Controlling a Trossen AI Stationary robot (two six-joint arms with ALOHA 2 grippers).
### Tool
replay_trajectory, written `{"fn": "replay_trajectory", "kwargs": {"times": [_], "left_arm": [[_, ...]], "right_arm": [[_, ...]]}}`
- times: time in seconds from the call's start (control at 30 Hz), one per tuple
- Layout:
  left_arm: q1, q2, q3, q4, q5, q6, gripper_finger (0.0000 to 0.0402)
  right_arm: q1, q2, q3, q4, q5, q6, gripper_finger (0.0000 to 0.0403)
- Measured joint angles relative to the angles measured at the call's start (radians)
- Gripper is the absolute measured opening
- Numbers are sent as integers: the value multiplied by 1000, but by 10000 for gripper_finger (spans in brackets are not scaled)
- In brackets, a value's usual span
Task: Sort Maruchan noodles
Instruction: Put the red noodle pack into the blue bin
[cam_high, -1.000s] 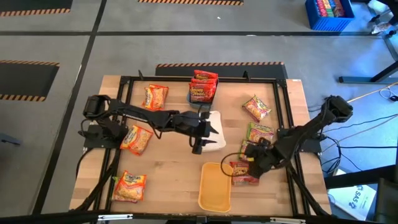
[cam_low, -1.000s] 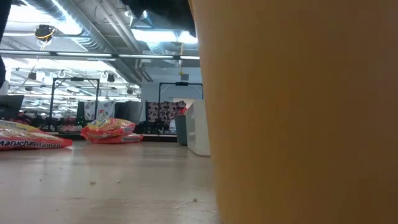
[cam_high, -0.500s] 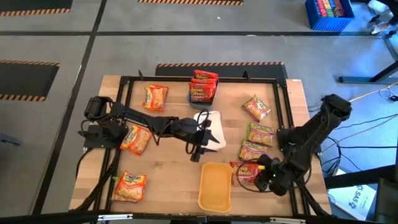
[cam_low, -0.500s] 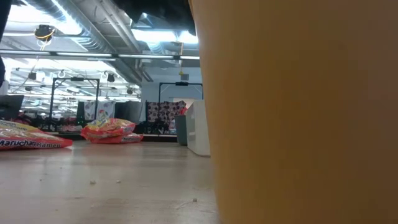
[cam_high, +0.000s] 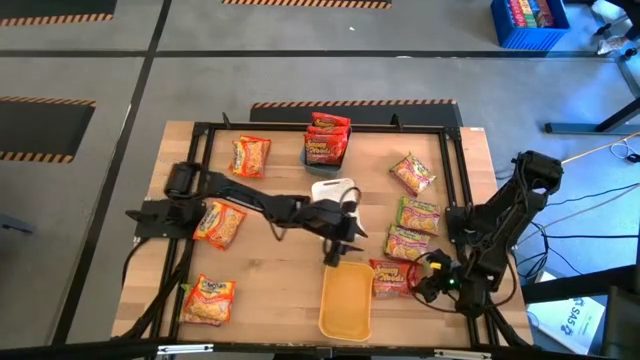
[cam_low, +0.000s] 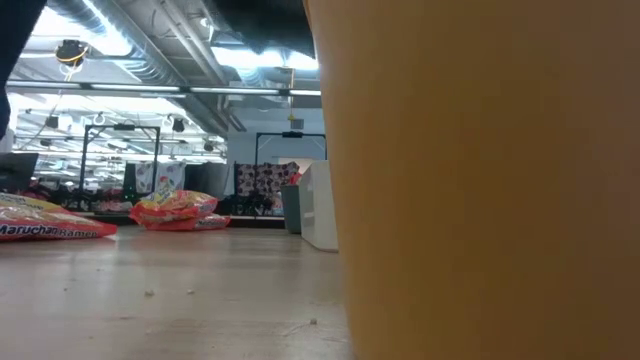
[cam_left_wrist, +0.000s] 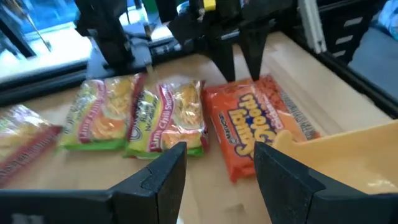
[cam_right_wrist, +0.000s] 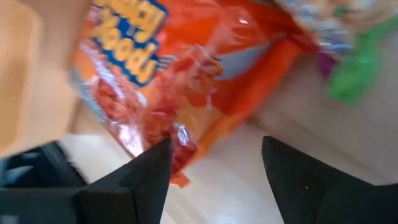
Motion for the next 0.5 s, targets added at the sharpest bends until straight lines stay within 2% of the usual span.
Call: {"fn": "replay_trajectory", "kwargs": {"times": [0.1, 0.3, 0.5], "left_arm": [[-1, 77, 113, -58, 1, -36, 180], [-2, 223, 302, -230, 1, -57, 180], [-3, 309, 385, -284, 25, -58, 180]], "right_arm": [[8, 4, -51, 100, 95, -9, 234], [6, 5, -87, 142, 129, -28, 234], [-26, 26, -119, 234, 185, -28, 234]]}}
